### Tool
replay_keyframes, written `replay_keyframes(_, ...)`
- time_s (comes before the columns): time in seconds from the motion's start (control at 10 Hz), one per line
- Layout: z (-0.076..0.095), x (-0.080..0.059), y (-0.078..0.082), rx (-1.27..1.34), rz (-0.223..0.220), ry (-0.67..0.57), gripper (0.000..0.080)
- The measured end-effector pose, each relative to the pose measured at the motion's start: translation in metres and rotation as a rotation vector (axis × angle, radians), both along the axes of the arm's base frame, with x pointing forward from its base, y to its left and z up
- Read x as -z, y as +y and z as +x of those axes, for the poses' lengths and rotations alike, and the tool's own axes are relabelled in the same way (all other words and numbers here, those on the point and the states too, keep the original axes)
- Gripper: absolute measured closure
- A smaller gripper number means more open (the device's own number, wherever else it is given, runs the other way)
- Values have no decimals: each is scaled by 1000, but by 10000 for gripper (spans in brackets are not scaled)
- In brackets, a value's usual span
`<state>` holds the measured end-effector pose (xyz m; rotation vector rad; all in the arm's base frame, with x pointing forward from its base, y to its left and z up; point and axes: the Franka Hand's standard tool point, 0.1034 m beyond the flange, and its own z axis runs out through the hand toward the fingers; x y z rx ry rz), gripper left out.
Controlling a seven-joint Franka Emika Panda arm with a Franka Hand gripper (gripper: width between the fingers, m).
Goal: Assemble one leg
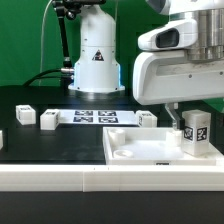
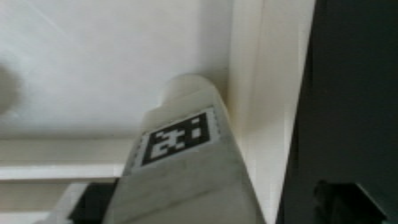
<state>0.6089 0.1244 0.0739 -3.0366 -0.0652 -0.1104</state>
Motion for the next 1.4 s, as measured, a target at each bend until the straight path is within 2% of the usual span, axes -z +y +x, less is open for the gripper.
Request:
replay_keyframes(0.1, 0, 0, 0, 3, 0, 1, 378)
replay_keyframes(0.2, 0, 0, -1, 4, -1, 1, 378)
replay_keyframes(0.3, 0, 1, -3, 7, -3, 1, 505)
replay_keyframes(0.7, 1, 1, -7, 157, 19, 20, 506)
replay_keyframes(0.9, 1, 1, -8, 395, 49, 43, 506)
replay_keyframes(1.4, -2, 4, 0, 974, 84, 108, 506)
